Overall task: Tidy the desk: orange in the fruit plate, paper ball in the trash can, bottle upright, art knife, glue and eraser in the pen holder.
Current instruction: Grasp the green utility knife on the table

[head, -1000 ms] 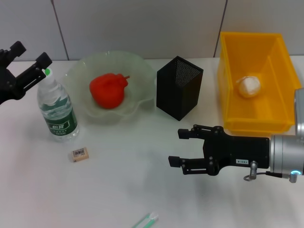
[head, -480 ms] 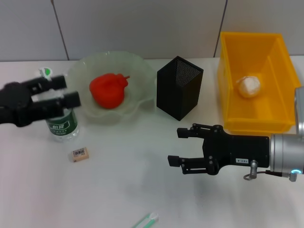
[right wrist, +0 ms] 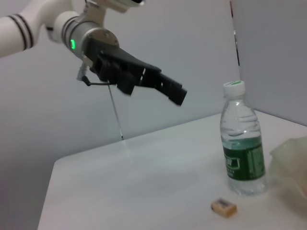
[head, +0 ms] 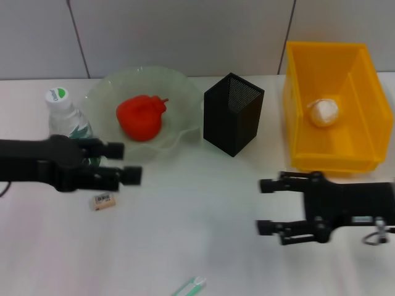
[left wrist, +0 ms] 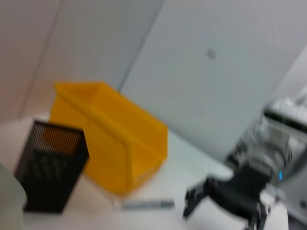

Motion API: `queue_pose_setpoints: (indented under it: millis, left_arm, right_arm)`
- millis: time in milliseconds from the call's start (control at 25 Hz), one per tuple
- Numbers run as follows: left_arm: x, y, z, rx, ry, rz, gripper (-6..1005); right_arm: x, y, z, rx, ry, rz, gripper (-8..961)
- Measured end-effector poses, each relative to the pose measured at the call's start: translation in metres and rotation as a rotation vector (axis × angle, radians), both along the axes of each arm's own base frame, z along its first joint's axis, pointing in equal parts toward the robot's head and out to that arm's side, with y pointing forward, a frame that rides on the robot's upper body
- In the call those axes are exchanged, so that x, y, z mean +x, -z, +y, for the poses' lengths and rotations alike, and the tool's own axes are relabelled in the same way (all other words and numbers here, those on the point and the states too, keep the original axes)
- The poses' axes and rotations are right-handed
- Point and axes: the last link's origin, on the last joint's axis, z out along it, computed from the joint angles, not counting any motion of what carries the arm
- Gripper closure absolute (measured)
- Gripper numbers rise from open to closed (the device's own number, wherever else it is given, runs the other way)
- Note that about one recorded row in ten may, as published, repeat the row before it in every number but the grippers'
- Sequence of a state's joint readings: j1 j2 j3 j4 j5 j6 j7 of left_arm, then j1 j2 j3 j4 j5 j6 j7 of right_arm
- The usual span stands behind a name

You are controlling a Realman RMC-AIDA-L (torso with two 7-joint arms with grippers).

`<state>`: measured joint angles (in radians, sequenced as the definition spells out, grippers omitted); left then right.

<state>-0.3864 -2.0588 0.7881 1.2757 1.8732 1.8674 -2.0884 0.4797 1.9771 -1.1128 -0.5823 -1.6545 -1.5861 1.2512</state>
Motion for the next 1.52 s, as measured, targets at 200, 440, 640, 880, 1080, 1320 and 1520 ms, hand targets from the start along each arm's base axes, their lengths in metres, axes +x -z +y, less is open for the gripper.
queue_pose_setpoints:
  millis: [200,440,640,880,1080,1320,1520]
  left_arm:
    - [0.018,0.022,0.007,-0.129,0.039,0.171,129]
    - [0.025,0.047,0.011,-0.209,0.101,0.346,130]
    - [0.028,0.064,0.013,-0.228,0.149,0.493,130]
    - [0.034,0.078,0.018,-0.249,0.186,0.631,129]
    - [0.04,0.094,0.018,-0.269,0.217,0.744,130]
    - [0.048,0.111,0.015,-0.293,0.256,0.797,129]
    - [0.053,0.12,0.01,-0.313,0.234,0.805,131]
  right_arm:
    - [0.02,-0.022,-0.003,-0.016,0.004,-0.082,129]
    - [0.026,-0.032,-0.006,-0.052,-0.03,-0.166,129]
    - [0.029,-0.034,-0.006,-0.048,-0.045,-0.187,129]
    - [0.027,-0.035,-0.003,-0.045,-0.055,-0.2,129]
    - [0.027,-0.037,-0.002,-0.036,-0.051,-0.193,129]
    - [0.028,-0.037,-0.001,-0.018,-0.054,-0.195,129]
    - [0.028,-0.037,-0.001,-0.01,-0.052,-0.191,129]
